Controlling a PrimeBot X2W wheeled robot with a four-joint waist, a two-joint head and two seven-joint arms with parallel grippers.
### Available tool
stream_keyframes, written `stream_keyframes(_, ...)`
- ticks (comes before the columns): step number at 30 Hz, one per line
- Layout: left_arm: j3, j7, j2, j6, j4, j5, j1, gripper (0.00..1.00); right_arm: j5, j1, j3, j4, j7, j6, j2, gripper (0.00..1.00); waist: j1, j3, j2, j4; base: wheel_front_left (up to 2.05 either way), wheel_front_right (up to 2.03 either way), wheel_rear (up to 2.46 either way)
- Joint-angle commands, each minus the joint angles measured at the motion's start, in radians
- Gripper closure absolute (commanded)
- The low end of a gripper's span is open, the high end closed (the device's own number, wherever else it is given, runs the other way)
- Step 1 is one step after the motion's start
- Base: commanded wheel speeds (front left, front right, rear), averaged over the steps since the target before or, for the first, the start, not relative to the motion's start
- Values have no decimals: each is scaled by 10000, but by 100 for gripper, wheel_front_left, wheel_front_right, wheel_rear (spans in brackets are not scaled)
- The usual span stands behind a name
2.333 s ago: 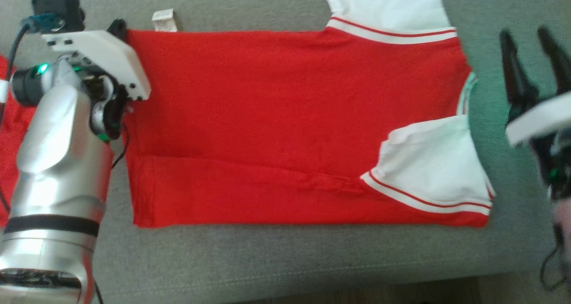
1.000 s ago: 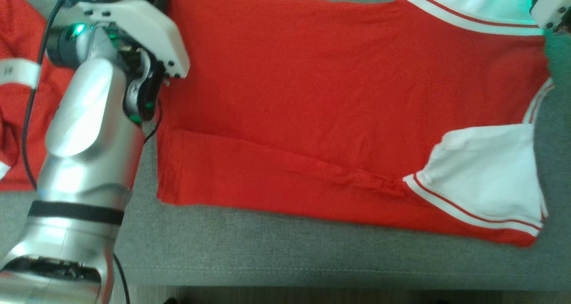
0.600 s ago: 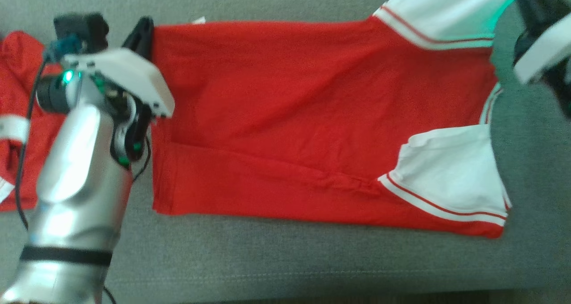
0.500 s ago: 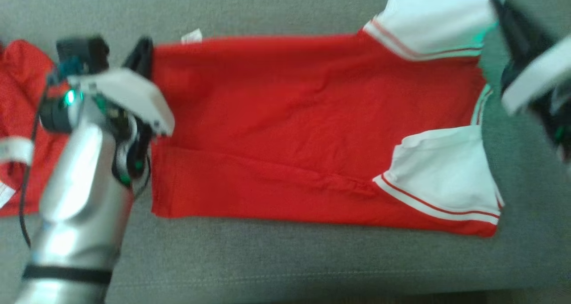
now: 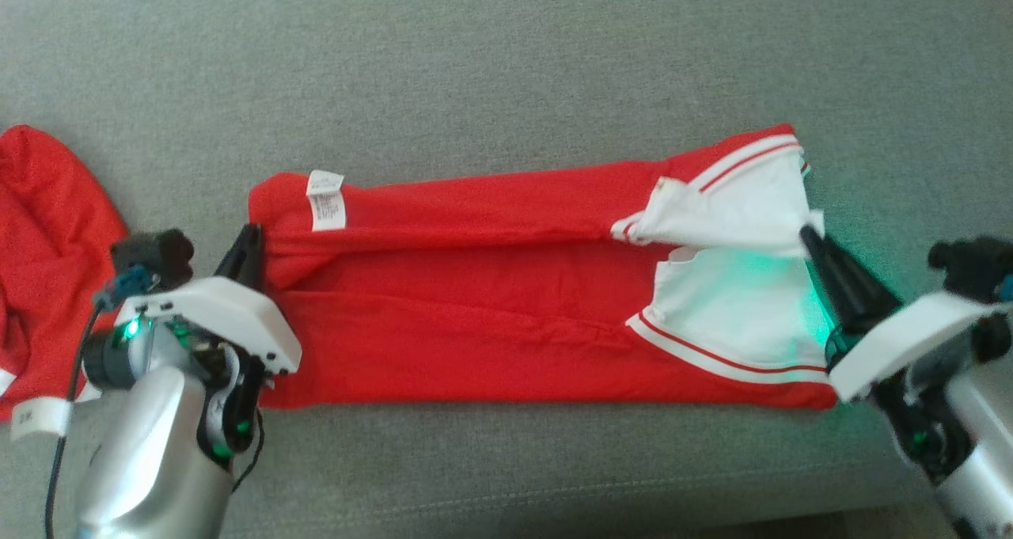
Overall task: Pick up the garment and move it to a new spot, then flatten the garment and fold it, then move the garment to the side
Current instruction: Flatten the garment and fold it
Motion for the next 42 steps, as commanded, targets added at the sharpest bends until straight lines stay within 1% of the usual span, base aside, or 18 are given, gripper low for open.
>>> stream_keyframes(1,425,-69,359,63,-360,-135,-80,100,-155,353,-148,-365,-60,67,-28,100,0,-44,-1,-23,0,0,0)
stream_keyframes(5,454,37,292,58,-346,-369,303,100,-412,1038,-544,-433,145,67,365,100,0,-140,-1,-47,0,0,0)
stream_keyframes(6,457,27,277,67,-344,-402,394,73,-495,1182,-656,-452,171,67,458,76,0,-173,-1,-48,0,0,0)
stream_keyframes(7,493,-28,254,106,-335,-441,500,13,-604,1339,-759,-458,201,67,548,18,0,-233,-1,-53,0,0,0)
stream_keyframes(8,506,-100,245,132,-349,-452,613,0,-688,1489,-876,-502,210,67,652,0,0,-269,-1,-62,0,0,0)
stream_keyframes(11,566,-553,230,385,-474,-314,1012,0,-1104,1915,-1340,-727,50,67,925,0,0,-424,-1,-94,0,0,0)
stream_keyframes(14,519,-1155,215,718,-804,20,1487,0,-1751,2319,-2024,-1171,-292,67,1206,0,0,-585,-1,-115,0,0,0)
stream_keyframes(19,363,-2127,237,1390,-1690,776,2158,0,-3208,2869,-3232,-2386,-611,67,1746,0,0,-888,-1,-111,0,0,0)
stream_keyframes(22,235,-2472,239,1704,-2387,1207,2426,0,-4021,3143,-3872,-3173,-502,67,2159,0,0,-1078,-1,-93,0,0,0)
stream_keyframes(26,64,-2686,218,1876,-3203,1561,2678,0,-4795,3430,-4288,-4144,-126,67,2679,0,0,-1335,-1,-84,0,0,0)
stream_keyframes(31,-118,-2733,299,1978,-3796,1821,2919,0,-5206,3754,-4407,-4923,420,67,3075,0,0,-1525,-1,-98,0,0,0)
stream_keyframes(35,-211,-2682,336,2018,-4080,1883,3010,0,-5312,3923,-4472,-5250,656,67,3239,0,0,-1566,-1,-99,0,0,0)
stream_keyframes(42,-234,-2604,349,2114,-4257,1869,3051,0,-5331,4014,-4517,-5361,922,67,3326,0,0,-1524,-1,-104,0,0,0)
